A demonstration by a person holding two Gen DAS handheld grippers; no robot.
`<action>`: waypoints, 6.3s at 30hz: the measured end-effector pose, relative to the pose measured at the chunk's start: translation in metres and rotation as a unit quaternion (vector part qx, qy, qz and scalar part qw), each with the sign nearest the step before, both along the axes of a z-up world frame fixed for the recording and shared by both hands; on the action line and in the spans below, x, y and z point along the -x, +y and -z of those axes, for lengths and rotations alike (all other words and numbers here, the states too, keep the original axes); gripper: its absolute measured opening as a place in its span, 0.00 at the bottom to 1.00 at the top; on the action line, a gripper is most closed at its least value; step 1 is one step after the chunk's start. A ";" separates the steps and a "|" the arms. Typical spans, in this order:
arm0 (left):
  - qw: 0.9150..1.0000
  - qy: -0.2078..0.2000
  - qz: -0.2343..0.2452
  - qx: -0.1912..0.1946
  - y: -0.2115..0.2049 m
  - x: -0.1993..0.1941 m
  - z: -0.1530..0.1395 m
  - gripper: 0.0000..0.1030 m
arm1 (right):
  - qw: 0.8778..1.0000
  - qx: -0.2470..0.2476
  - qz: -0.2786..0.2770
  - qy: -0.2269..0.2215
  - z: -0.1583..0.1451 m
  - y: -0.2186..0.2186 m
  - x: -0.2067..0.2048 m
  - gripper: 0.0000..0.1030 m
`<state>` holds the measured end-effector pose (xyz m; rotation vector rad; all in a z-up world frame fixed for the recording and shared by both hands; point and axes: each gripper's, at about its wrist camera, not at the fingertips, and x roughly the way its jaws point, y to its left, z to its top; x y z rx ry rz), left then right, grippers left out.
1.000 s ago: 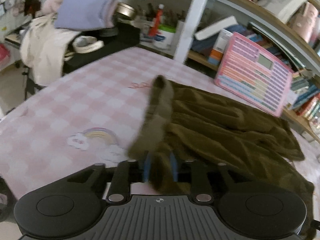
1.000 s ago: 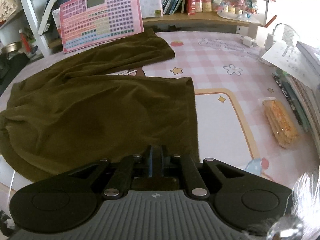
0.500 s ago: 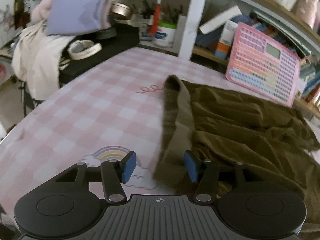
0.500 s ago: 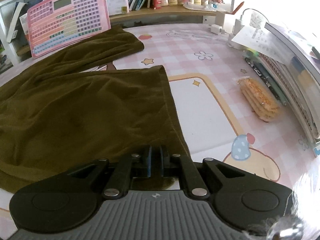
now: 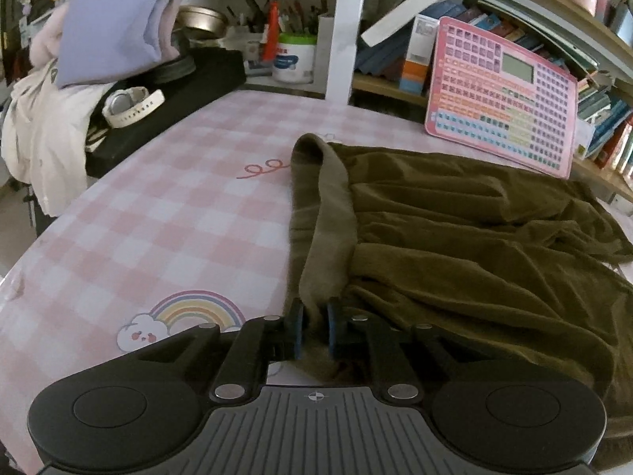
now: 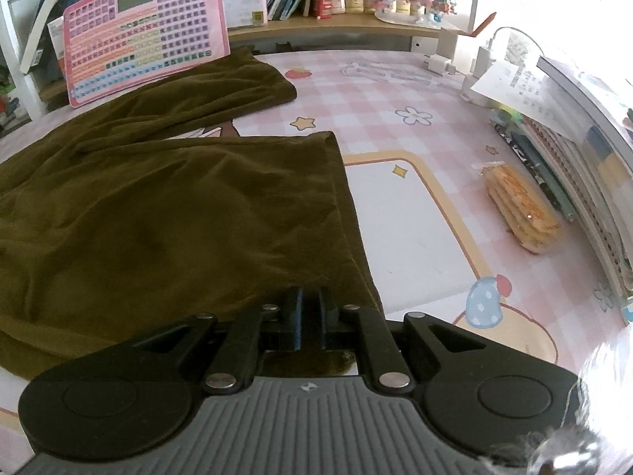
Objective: Fold clothes
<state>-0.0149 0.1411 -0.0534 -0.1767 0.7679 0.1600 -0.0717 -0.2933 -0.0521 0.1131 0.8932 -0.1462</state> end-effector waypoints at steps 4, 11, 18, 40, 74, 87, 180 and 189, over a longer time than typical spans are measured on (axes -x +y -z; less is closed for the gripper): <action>1.000 0.001 0.000 -0.004 0.000 0.000 0.000 0.17 | 1.000 0.000 -0.004 -0.002 0.000 0.000 0.000 0.09; 1.000 -0.013 -0.010 0.006 0.003 0.016 -0.017 0.22 | 1.000 -0.019 0.012 -0.002 -0.003 -0.004 0.001 0.09; 0.999 -0.029 0.019 0.016 -0.014 0.044 -0.043 0.29 | 0.999 -0.039 0.001 -0.037 -0.028 0.016 0.019 0.09; 0.995 -0.013 0.101 -0.016 -0.068 0.099 -0.048 0.80 | 0.996 -0.012 -0.007 -0.091 -0.050 0.078 0.090 0.79; 0.988 -0.018 0.148 -0.047 -0.087 0.108 -0.044 0.90 | 0.997 0.024 -0.019 -0.073 -0.055 0.094 0.103 0.92; 0.989 -0.014 0.140 -0.049 -0.093 0.100 -0.045 0.90 | 0.997 0.000 -0.035 -0.075 -0.061 0.079 0.092 0.92; 0.949 -0.135 0.255 -0.130 -0.029 -0.095 -0.095 0.02 | 0.951 0.016 -0.216 -0.222 -0.125 -0.041 -0.210 0.08; 0.954 -0.103 0.274 -0.072 -0.023 -0.010 -0.062 0.06 | 0.972 0.008 -0.152 -0.178 -0.090 -0.052 -0.063 0.08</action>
